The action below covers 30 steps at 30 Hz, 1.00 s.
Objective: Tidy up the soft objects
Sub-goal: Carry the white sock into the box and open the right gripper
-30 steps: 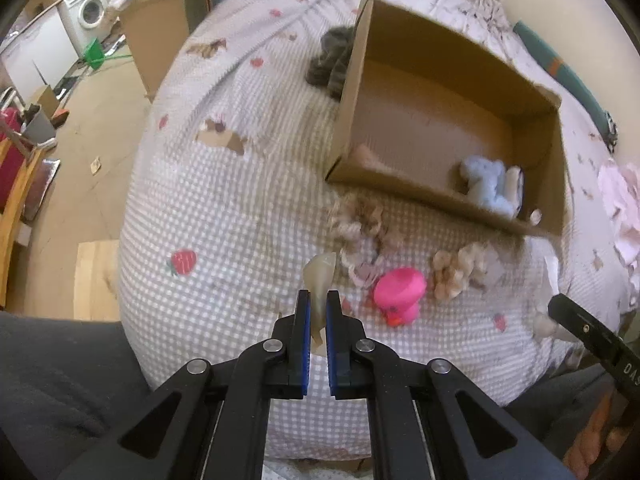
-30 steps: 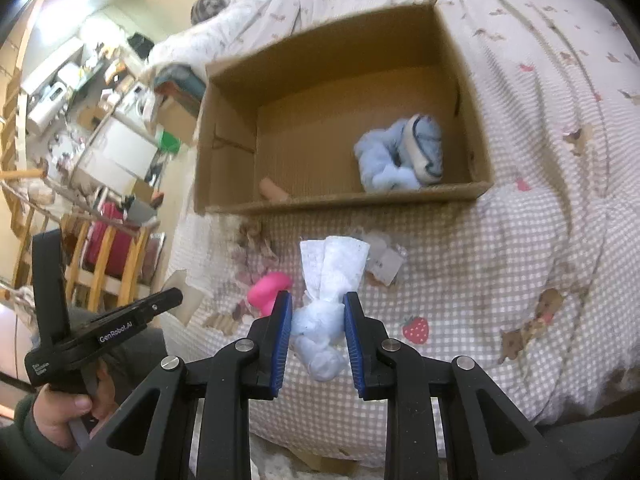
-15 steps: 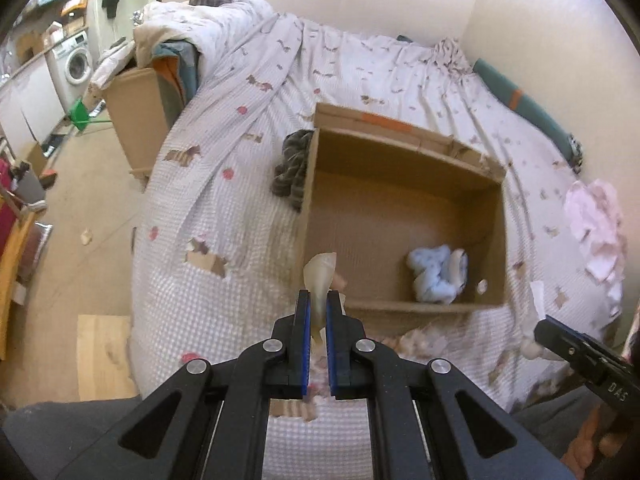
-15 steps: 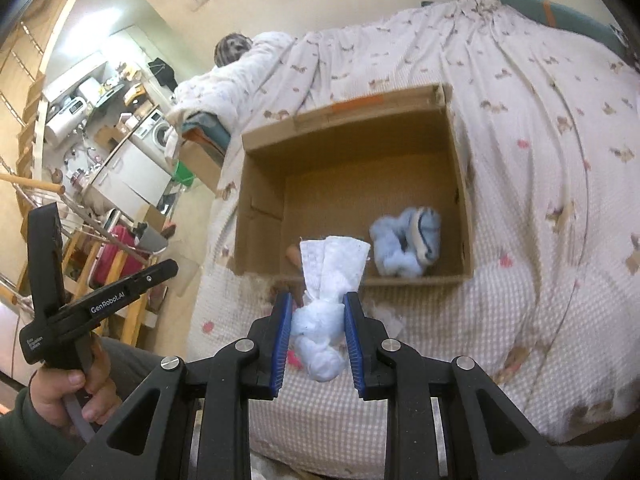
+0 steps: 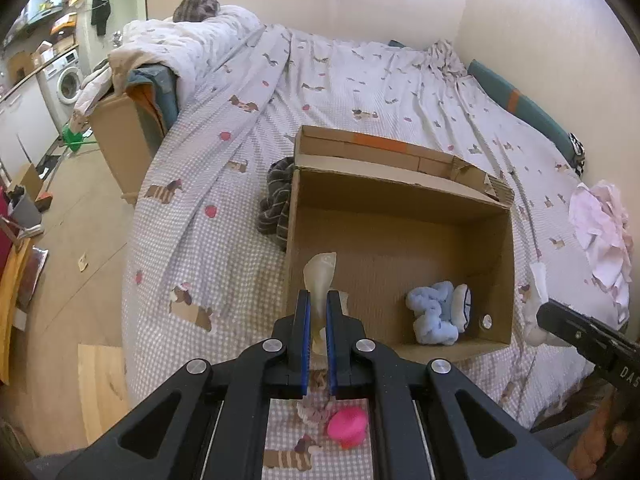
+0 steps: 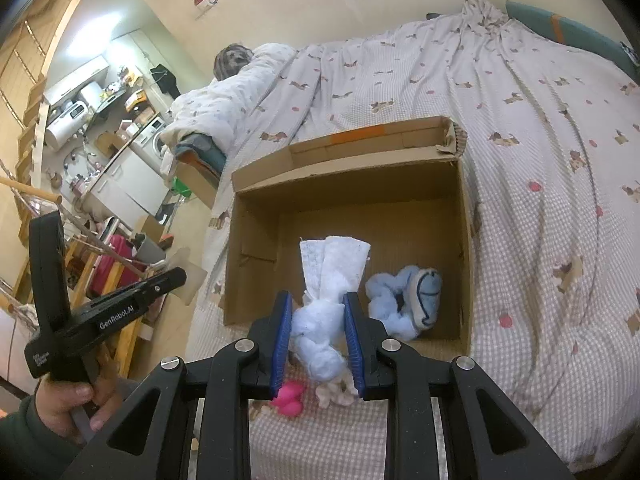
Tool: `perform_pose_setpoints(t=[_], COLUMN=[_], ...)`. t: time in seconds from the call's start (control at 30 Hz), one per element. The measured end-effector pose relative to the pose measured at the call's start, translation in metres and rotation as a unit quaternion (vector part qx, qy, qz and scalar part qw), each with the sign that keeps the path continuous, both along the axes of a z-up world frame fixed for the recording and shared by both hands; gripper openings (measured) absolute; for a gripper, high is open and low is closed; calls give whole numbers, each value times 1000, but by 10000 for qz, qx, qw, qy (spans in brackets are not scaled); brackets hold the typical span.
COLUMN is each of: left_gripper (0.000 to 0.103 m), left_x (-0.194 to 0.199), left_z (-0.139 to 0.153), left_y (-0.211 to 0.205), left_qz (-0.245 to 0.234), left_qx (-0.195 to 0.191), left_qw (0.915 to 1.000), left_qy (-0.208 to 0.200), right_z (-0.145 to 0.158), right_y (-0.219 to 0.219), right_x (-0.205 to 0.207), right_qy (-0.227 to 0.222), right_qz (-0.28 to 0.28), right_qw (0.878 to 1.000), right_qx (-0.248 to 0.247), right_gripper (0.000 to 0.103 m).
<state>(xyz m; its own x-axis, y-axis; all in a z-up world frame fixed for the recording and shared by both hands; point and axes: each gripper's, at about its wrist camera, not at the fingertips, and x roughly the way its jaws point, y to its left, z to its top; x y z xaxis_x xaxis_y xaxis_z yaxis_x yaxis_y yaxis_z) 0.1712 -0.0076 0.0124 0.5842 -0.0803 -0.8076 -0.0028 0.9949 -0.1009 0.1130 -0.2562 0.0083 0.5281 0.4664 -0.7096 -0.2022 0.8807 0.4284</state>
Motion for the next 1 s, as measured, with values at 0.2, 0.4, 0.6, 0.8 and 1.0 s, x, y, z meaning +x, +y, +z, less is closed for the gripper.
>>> perform_pose_setpoints(t=[0.2,0.4,0.6,0.8,1.0], left_gripper=[6,6,6,7,7], left_x=[17,32,40,43,41], left_z=[-13,-31,-57,-76,-90], left_y=[-9,-14,-19,-26,-35], left_qz=[-123,-192,-310,-391,-533], left_qx=[139,137,167,79,159], left_qw=[9998,9997,9992,9982,9966], left_qy=[17,65,202,444,601], right_z=[-10,-33,-56,-77,-93], right_y=[2,2,10,20,31], right_x=[23,38,47,54,58], right_qy=[39,201,358,570,792], right_qz=[-5,-86,-31,73,260], right_qw=[10000,9997,9993,9983,9964], right_qx=[12,110,51,-41,-133], right_gripper=[28,28,28,28,28])
